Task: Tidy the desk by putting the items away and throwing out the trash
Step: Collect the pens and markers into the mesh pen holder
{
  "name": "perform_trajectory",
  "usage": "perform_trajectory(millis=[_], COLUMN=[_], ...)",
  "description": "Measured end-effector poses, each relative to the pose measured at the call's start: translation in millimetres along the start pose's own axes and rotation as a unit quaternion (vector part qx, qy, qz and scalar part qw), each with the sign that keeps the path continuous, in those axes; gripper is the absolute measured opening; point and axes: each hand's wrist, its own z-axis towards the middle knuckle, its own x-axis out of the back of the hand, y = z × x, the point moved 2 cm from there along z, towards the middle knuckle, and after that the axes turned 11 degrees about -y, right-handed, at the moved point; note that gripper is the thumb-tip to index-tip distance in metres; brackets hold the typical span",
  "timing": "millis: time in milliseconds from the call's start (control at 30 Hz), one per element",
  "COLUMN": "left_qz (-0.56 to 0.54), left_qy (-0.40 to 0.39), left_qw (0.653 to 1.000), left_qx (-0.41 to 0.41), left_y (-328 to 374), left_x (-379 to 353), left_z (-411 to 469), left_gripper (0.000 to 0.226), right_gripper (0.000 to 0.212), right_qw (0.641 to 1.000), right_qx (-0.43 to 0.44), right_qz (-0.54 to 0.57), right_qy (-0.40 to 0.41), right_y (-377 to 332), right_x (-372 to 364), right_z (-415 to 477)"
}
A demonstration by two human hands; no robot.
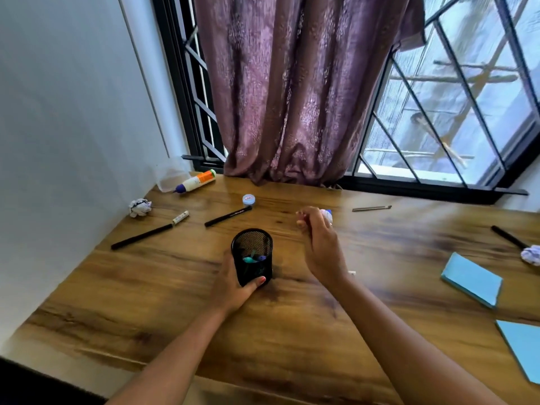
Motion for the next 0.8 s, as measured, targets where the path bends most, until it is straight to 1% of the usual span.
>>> perform_trajectory(millis=[33, 67, 133, 167, 267, 333, 400, 533, 600, 700, 800], left_qz=[0.001, 0.001, 0.005, 0.007, 0.001, 0.012, 0.014, 0.008, 0.016, 0.025, 0.037], left_qy=[0.001, 0.003, 0.002, 0.002, -0.002, -0.013, -0.027, -0.023, -0.027, -0.062, -0.074], left_qw=[1.000, 1.000, 1.000, 1.000, 1.000, 0.999, 0.999, 0.999, 0.998, 0.996, 0.995], left_qx=[-0.002, -0.004, -0.008, -0.009, -0.012, -0.028, -0.040, -0.047, -0.055, -0.060, -0.055], left_y=[-3, -6, -14, -18, -27, -32, -39, -53, -58, -66, -79], left_x=[3, 7, 13, 17, 30, 38, 46, 63, 73, 88, 99], left_z=[3, 8, 17, 21, 36, 46, 53, 58, 59, 60, 61], left_gripper=[0.088, 0.088, 0.090, 0.090, 0.090, 0.091, 0.091, 0.088, 0.087, 0.092, 0.097], right_gripper=[0.016, 0.011, 0.009, 0.011, 0.014, 0.015, 0.016, 0.017, 0.019, 0.021, 0.022], right_qw=[0.999, 0.998, 0.990, 0.986, 0.978, 0.971, 0.966, 0.950, 0.945, 0.945, 0.946], right_qx=[0.000, 0.002, -0.005, -0.013, -0.067, -0.093, -0.090, -0.039, -0.022, -0.011, -0.022], right_qz=[0.038, 0.068, 0.114, 0.114, 0.042, 0.007, -0.017, -0.042, -0.057, -0.058, -0.050], right_qy=[0.001, -0.019, -0.087, -0.117, -0.192, -0.221, -0.240, -0.307, -0.320, -0.322, -0.320], right_y=[-13, -23, -36, -37, -32, -26, -26, -33, -35, -37, -36], right_x=[-4, -10, -25, -33, -55, -66, -76, -95, -102, -113, -119], right_z=[7, 13, 18, 19, 26, 38, 51, 65, 66, 64, 59])
